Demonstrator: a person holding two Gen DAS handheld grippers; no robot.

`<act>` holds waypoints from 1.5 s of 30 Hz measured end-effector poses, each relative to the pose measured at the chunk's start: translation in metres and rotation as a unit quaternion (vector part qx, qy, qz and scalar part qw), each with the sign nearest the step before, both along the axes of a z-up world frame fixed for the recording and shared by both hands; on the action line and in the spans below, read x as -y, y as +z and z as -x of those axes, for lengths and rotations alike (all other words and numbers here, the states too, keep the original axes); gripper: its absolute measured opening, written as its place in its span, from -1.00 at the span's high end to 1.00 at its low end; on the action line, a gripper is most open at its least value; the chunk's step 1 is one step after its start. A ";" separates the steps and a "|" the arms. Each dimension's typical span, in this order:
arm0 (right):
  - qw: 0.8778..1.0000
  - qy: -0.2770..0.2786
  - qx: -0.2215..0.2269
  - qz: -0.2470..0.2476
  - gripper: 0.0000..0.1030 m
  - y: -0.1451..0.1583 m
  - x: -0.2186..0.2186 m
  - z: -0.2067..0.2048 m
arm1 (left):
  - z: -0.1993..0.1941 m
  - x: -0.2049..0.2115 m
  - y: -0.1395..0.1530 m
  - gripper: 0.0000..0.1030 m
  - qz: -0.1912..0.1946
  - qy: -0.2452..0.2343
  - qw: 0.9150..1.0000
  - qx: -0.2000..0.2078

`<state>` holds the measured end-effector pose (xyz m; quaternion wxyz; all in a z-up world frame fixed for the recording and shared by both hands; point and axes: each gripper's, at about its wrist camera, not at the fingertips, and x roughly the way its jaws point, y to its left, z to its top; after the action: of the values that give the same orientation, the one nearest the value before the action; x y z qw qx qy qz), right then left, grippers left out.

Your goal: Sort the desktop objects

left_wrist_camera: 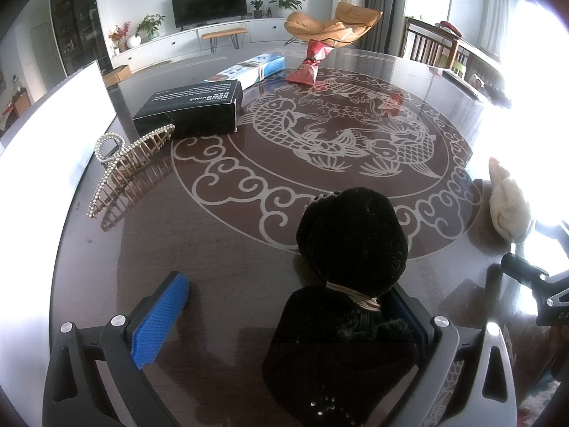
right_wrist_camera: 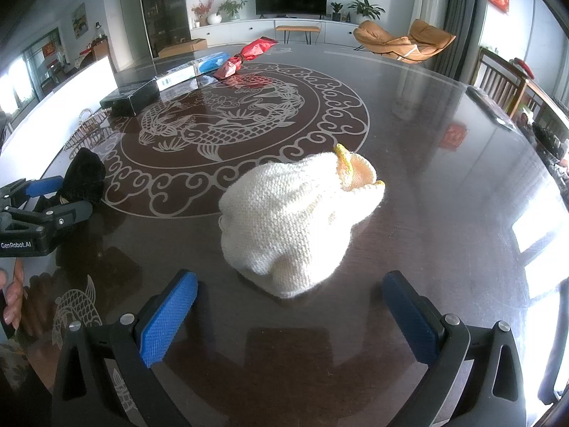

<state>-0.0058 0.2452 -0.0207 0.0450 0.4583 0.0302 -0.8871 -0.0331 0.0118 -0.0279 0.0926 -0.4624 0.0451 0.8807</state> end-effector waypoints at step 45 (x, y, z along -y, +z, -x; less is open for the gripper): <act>1.000 -0.028 -0.002 0.000 -1.00 0.000 -0.005 0.001 | 0.003 0.001 -0.001 -1.00 -0.001 -0.001 1.000 0.000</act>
<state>-0.0072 0.2501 -0.0209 0.0200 0.4573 0.0173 -0.8889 -0.0364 0.0107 -0.0293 0.0938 -0.4625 0.0441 0.8805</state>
